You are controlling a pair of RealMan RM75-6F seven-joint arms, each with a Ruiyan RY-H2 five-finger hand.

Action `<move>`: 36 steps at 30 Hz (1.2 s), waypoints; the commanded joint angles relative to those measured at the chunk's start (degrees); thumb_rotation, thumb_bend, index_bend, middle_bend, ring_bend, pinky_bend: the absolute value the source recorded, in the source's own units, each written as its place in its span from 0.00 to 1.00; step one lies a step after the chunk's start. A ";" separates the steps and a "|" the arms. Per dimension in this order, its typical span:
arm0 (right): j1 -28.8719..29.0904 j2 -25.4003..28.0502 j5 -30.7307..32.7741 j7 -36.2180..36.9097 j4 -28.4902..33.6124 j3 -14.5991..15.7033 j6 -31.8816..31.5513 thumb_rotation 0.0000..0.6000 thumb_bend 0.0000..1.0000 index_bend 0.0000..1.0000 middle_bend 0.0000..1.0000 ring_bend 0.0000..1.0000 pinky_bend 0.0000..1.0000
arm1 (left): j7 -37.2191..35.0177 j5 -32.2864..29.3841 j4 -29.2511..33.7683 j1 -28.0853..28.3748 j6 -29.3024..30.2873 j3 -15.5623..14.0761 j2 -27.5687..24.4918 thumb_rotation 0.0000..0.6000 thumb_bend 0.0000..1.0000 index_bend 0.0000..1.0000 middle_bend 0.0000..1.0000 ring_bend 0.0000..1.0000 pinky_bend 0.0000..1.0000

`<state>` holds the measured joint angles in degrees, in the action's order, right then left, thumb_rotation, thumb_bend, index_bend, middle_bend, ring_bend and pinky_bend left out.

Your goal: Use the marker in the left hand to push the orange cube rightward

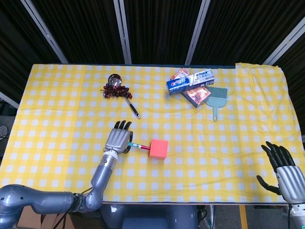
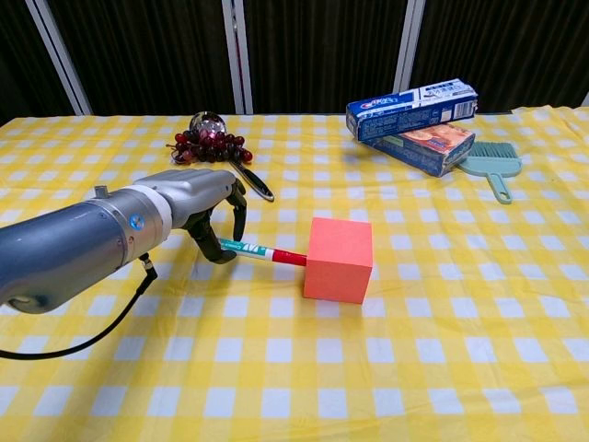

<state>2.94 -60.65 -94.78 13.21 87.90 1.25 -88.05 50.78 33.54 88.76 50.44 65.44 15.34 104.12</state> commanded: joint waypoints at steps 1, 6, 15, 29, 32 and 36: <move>0.00 0.00 -0.01 0.05 0.01 0.02 0.01 1.00 0.34 0.00 0.00 0.00 0.05 | 0.96 -0.80 0.12 0.71 0.19 -0.18 0.28 1.00 0.45 0.60 0.07 0.00 0.05; 0.00 -0.01 0.05 0.07 -0.03 -0.01 0.01 1.00 0.34 0.00 0.00 0.00 0.05 | 1.22 -1.34 0.16 1.55 0.69 0.14 0.93 1.00 0.45 0.60 0.07 0.00 0.05; 0.01 0.05 -0.07 0.06 0.08 0.08 0.03 1.00 0.34 0.00 0.00 0.00 0.05 | 1.49 -2.18 -0.74 3.05 1.69 1.22 2.36 1.00 0.45 0.60 0.07 0.00 0.05; 0.01 0.27 0.14 0.90 0.11 0.04 0.05 1.00 0.34 0.00 0.00 0.00 0.04 | 3.05 -4.11 -4.68 7.79 1.12 3.63 8.22 1.00 0.45 0.61 0.08 0.00 0.05; 0.00 0.32 0.15 1.04 0.13 0.08 0.10 1.00 0.34 0.00 0.00 0.00 0.05 | 3.35 -4.31 -5.67 8.71 0.98 4.17 9.24 1.00 0.45 0.61 0.08 0.00 0.05; 0.02 0.42 0.33 1.19 0.26 0.06 0.24 1.00 0.34 0.00 0.00 0.00 0.05 | 3.92 -4.92 -7.04 10.20 0.75 5.30 10.63 1.00 0.45 0.61 0.08 0.00 0.05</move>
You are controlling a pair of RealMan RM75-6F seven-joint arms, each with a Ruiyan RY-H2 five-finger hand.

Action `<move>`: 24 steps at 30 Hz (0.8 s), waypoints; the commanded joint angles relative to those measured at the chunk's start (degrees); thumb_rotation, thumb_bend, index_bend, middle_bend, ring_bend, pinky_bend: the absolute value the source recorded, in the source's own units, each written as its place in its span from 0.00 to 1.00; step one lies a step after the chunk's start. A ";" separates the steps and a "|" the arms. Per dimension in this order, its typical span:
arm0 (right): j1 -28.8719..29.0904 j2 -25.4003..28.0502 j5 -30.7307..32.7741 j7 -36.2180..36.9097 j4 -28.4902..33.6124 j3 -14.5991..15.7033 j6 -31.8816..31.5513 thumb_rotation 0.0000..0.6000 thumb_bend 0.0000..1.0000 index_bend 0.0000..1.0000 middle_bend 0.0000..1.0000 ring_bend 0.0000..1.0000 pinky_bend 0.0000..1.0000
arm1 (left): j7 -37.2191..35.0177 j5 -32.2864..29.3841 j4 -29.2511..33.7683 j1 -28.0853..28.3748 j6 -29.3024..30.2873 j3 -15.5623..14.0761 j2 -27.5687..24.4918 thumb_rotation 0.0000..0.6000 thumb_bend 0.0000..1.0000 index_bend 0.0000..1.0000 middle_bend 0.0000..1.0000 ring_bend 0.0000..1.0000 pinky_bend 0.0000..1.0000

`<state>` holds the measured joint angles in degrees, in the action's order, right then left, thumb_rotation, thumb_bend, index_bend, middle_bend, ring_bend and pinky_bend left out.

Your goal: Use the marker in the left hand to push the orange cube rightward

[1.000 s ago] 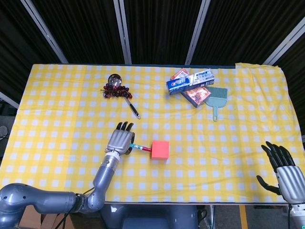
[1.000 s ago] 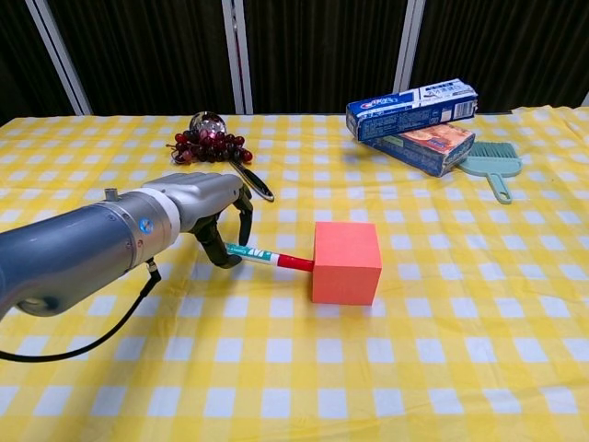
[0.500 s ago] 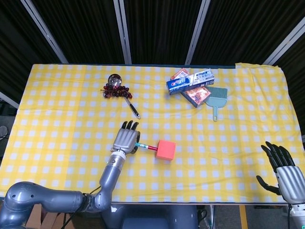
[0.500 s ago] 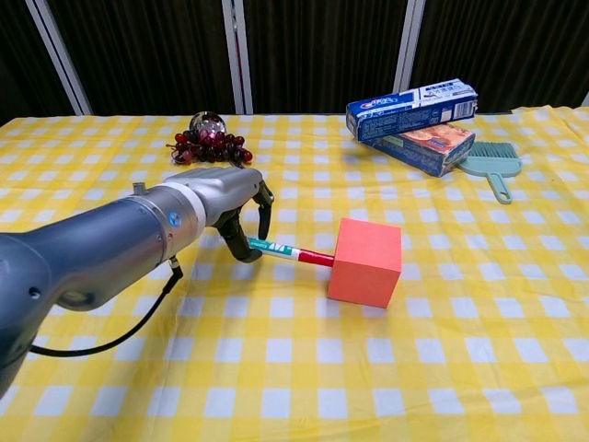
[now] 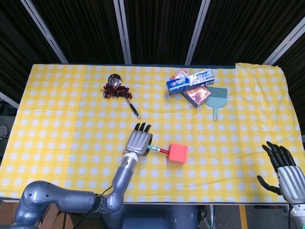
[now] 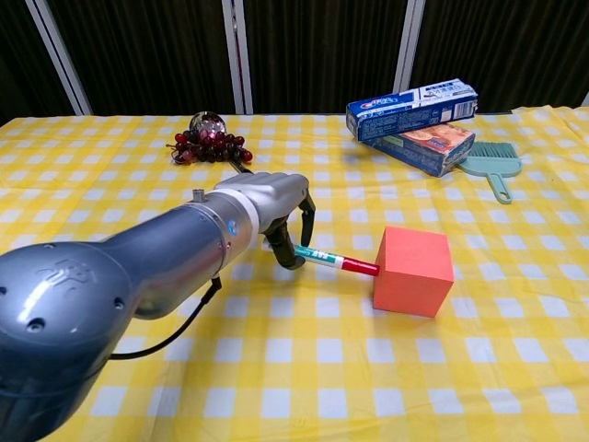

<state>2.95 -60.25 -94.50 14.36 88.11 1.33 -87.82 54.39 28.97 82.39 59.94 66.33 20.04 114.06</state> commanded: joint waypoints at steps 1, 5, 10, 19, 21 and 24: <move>0.02 0.09 0.11 0.08 0.15 -0.04 0.08 1.00 0.34 0.00 0.00 0.00 0.05 | 0.46 -0.57 -1.11 1.10 -0.19 0.93 1.06 1.00 0.45 0.61 0.08 0.00 0.05; -0.04 0.19 0.17 0.15 0.23 0.06 0.17 1.00 0.34 0.00 0.00 0.00 0.04 | 1.08 -1.17 -2.59 2.60 -0.64 1.89 2.36 1.00 0.45 0.61 0.08 0.00 0.05; 0.00 0.29 0.24 0.32 0.29 0.07 0.33 1.00 0.34 0.00 0.00 0.00 0.05 | 1.54 -1.70 -4.06 4.36 -1.20 2.91 4.05 1.00 0.45 0.61 0.08 0.00 0.05; -0.02 0.48 0.69 0.69 0.41 0.03 0.63 1.00 0.34 0.00 0.00 0.00 0.05 | 2.61 -2.49 -6.78 7.60 -2.40 4.35 6.98 1.00 0.45 0.61 0.08 0.00 0.05; -0.01 0.53 0.71 0.73 0.43 0.05 0.70 1.00 0.34 0.00 0.00 0.00 0.05 | 2.64 -2.56 -7.45 8.22 -2.58 4.77 7.57 1.00 0.45 0.61 0.08 0.00 0.05; 0.02 0.56 0.74 0.77 0.41 0.04 0.79 1.00 0.34 0.00 0.00 0.00 0.04 | 2.90 -2.70 -8.52 9.33 -2.89 5.45 8.48 1.00 0.45 0.61 0.08 0.00 0.05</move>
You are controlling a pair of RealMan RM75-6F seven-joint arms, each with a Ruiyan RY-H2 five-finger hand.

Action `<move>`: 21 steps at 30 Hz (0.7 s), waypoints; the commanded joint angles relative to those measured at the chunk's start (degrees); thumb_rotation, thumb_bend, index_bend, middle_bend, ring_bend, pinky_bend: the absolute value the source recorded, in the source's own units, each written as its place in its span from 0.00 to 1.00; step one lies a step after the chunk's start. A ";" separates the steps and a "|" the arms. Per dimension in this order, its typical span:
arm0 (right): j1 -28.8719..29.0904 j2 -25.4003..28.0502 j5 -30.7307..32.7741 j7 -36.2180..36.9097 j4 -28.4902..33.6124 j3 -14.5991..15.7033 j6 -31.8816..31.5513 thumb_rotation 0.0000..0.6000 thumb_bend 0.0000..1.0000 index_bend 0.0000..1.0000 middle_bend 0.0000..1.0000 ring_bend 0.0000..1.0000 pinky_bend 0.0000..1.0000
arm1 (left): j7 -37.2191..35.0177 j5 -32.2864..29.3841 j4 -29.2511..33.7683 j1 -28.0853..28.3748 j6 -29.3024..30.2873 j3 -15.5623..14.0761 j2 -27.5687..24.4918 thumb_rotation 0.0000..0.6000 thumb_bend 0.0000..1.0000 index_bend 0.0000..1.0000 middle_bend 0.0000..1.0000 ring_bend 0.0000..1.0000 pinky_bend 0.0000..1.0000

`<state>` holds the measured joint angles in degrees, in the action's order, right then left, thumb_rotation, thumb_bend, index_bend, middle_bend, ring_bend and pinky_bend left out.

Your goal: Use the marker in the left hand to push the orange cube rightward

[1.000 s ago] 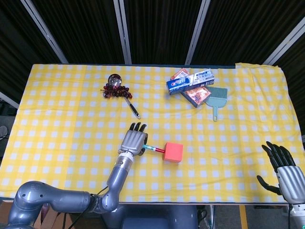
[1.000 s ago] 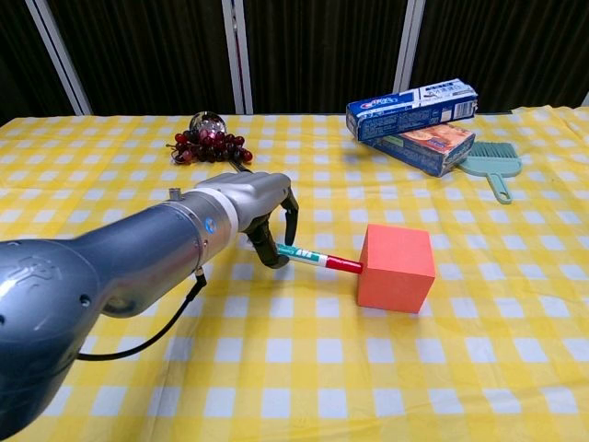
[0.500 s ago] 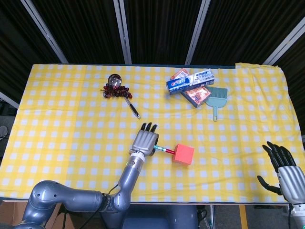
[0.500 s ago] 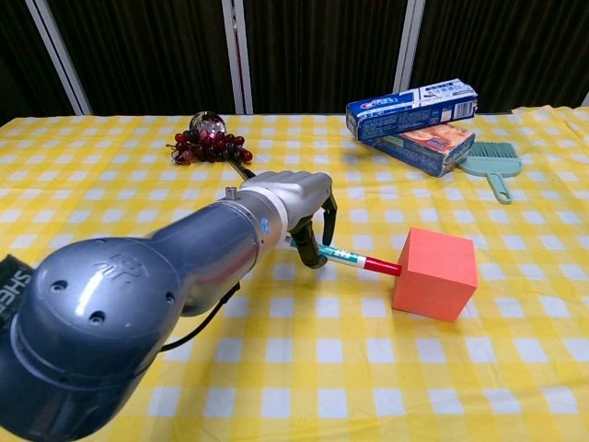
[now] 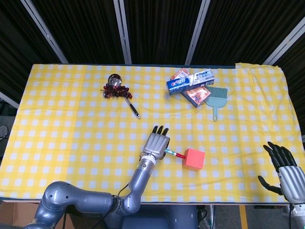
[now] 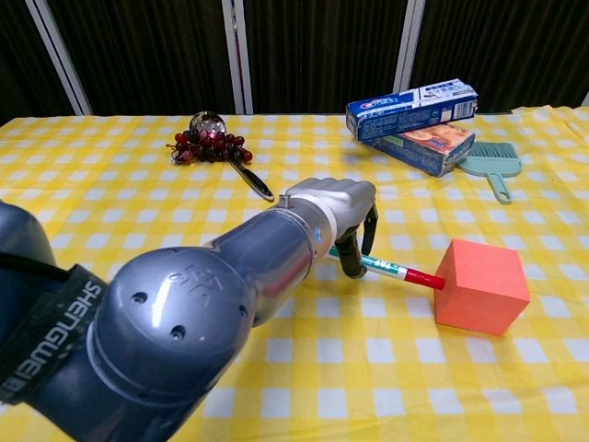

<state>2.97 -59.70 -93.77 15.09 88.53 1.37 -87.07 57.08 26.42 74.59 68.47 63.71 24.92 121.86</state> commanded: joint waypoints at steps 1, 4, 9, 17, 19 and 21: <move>0.02 0.01 0.01 0.07 -0.01 0.01 0.05 1.00 0.34 0.00 0.00 0.00 0.04 | 0.31 -0.20 -0.95 1.04 -0.34 0.70 0.87 1.00 0.45 0.61 0.08 0.00 0.05; 0.01 0.04 0.01 0.09 0.02 0.01 0.06 1.00 0.34 0.00 0.00 0.00 0.05 | 0.54 -0.18 -1.58 2.00 -0.76 1.19 1.50 1.00 0.45 0.61 0.08 0.00 0.05; -0.03 0.08 0.10 0.09 0.06 -0.03 0.05 1.00 0.34 0.00 0.00 0.00 0.04 | 0.90 -0.90 -2.95 3.40 -1.22 2.20 2.68 1.00 0.45 0.61 0.08 0.00 0.05; -0.03 0.20 0.19 0.37 0.05 -0.07 0.09 1.00 0.34 0.00 0.00 0.00 0.05 | 1.30 -1.65 -4.38 5.06 -1.49 3.34 3.97 1.00 0.45 0.61 0.08 0.00 0.05; -0.03 0.22 0.18 0.46 0.06 -0.05 0.12 1.00 0.34 0.00 0.00 0.00 0.04 | 1.39 -1.81 -4.70 5.31 -1.50 3.48 4.15 1.00 0.45 0.61 0.08 0.00 0.05; -0.03 0.20 0.08 0.44 0.07 -0.04 0.07 1.00 0.34 0.00 0.00 0.00 0.04 | 1.38 -1.97 -5.03 5.55 -1.44 3.71 4.41 1.00 0.45 0.61 0.08 0.00 0.05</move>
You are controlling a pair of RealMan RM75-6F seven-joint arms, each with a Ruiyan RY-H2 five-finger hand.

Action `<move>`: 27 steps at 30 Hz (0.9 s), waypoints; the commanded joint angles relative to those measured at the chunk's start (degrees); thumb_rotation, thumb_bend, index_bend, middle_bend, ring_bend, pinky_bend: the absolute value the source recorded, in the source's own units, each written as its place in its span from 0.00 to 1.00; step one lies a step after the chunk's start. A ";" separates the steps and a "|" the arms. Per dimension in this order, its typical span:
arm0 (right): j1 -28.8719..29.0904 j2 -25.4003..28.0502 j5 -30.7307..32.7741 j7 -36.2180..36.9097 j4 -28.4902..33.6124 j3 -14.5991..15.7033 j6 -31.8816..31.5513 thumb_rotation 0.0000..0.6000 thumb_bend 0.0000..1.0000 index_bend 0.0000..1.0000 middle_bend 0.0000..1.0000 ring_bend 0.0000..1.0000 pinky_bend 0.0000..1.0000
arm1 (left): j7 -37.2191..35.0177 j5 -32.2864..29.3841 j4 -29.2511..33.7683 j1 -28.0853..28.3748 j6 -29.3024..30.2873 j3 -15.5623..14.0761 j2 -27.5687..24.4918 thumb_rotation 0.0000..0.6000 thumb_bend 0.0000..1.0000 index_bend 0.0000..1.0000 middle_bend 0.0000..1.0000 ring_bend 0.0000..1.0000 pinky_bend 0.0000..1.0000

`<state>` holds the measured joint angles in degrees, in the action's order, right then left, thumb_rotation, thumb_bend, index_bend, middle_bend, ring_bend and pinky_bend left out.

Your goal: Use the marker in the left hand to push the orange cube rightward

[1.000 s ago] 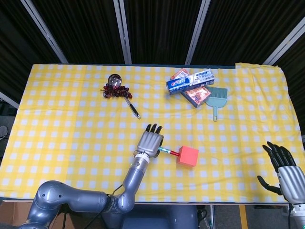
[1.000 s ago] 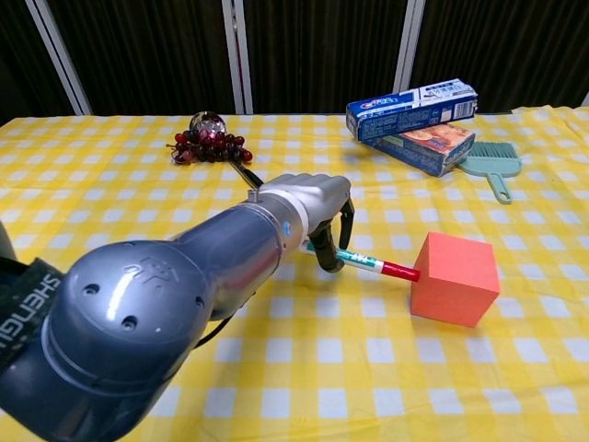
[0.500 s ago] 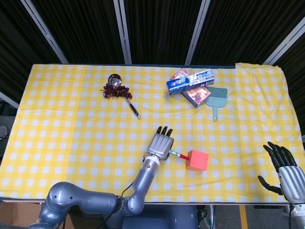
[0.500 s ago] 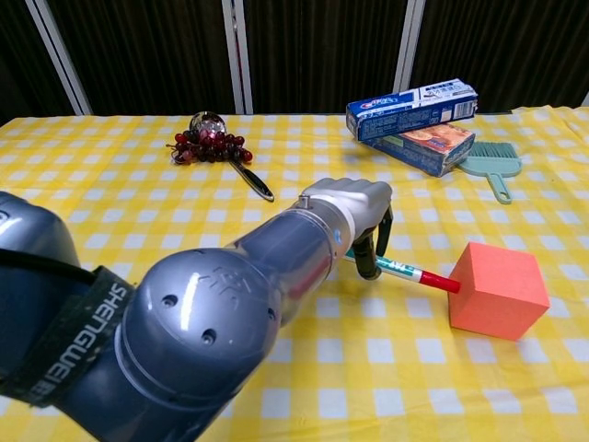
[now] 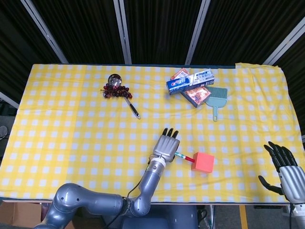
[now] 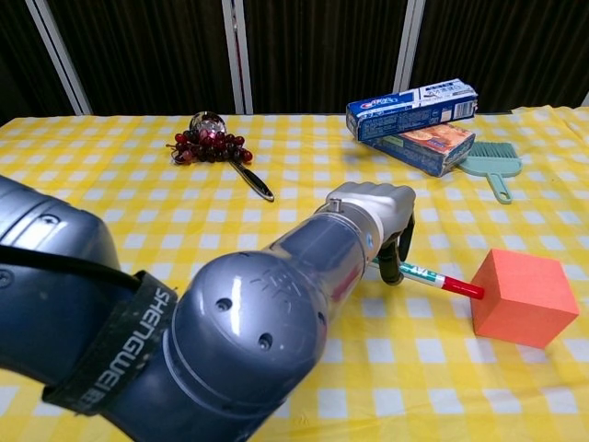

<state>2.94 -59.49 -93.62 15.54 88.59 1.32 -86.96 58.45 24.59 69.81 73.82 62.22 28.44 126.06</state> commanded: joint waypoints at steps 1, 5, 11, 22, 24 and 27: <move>0.00 -0.01 -0.06 -0.02 0.03 0.02 -0.03 1.00 0.34 0.00 0.00 0.00 0.05 | 0.02 -0.24 -0.41 0.35 0.07 0.30 0.39 1.00 0.45 0.61 0.08 0.00 0.05; 0.00 -0.02 -0.05 -0.10 0.04 0.02 0.02 1.00 0.34 0.00 0.00 0.00 0.05 | 0.15 -0.38 -0.82 0.86 -0.02 0.41 0.93 1.00 0.45 0.61 0.08 0.00 0.05; -0.04 0.06 0.04 -0.02 0.04 -0.01 0.00 1.00 0.34 0.00 0.00 0.00 0.04 | 0.18 -0.57 -1.11 1.14 0.25 0.55 1.44 1.00 0.45 0.61 0.08 0.00 0.05; -0.14 0.07 0.05 0.15 -0.17 -0.03 -0.15 1.00 0.34 0.00 0.00 0.00 0.05 | 0.32 -0.18 2.14 -2.10 2.40 -1.66 -1.79 1.00 0.45 0.61 0.08 0.00 0.05; -0.15 0.08 0.13 0.17 -0.26 -0.05 -0.11 1.00 0.34 0.00 0.00 0.00 0.05 | 0.23 0.60 4.06 -3.57 3.28 -2.82 -3.71 1.00 0.45 0.61 0.08 0.00 0.05; -0.13 0.07 0.21 0.15 -0.36 -0.11 -0.08 1.00 0.34 0.00 0.00 0.00 0.05 | -0.39 2.05 8.05 -6.46 4.77 -4.98 -7.38 1.00 0.45 0.61 0.08 0.00 0.05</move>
<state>2.80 -59.42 -93.42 15.69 88.23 1.21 -87.04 58.54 25.47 75.19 69.47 65.75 25.13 121.16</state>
